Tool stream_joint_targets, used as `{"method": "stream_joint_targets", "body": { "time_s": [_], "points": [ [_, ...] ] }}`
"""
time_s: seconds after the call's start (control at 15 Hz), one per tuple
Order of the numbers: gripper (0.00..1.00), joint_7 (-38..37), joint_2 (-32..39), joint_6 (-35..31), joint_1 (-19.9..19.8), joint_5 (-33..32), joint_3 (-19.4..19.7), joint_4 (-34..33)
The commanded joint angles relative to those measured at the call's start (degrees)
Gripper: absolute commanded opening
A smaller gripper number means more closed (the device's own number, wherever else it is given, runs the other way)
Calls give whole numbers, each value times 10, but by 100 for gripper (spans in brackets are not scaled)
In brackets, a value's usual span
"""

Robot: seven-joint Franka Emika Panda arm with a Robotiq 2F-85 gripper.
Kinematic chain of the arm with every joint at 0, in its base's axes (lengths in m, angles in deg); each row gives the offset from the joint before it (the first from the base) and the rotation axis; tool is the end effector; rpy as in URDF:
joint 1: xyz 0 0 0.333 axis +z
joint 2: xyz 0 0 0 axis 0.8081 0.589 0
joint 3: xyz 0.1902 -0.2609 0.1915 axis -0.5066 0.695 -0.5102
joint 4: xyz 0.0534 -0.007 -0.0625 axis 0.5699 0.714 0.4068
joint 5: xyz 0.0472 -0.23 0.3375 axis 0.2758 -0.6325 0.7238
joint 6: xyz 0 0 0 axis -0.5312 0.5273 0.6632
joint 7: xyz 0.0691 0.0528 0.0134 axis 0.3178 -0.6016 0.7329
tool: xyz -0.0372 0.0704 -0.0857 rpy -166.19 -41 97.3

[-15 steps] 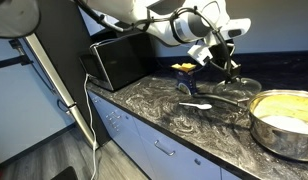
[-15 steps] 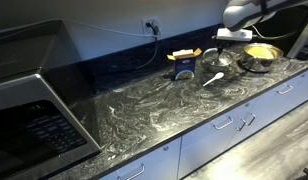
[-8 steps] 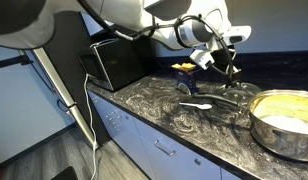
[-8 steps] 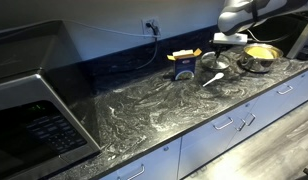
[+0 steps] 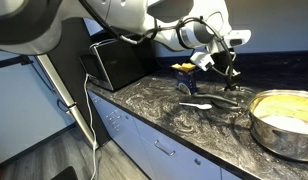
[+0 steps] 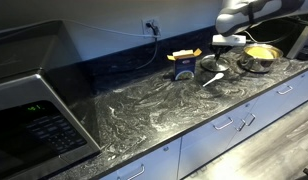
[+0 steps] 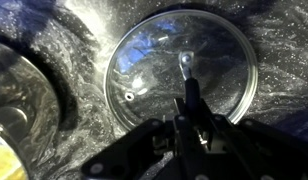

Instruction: Put the lid between the box and the pot

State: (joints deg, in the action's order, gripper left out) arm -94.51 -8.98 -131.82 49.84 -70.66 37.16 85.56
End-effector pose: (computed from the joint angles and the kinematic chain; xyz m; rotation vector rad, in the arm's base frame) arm 0.8336 -0.1479 0.3046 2.8385 -1.0744 0.3432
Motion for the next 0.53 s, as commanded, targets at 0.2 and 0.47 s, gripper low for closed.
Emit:
{"method": "stream_joint_targets", "body": {
  "time_s": [0.2, 0.47],
  "points": [
    [54, 0, 15, 43, 1, 14, 4, -43],
    [84, 2, -17, 36, 2, 20, -2, -21]
  ]
}}
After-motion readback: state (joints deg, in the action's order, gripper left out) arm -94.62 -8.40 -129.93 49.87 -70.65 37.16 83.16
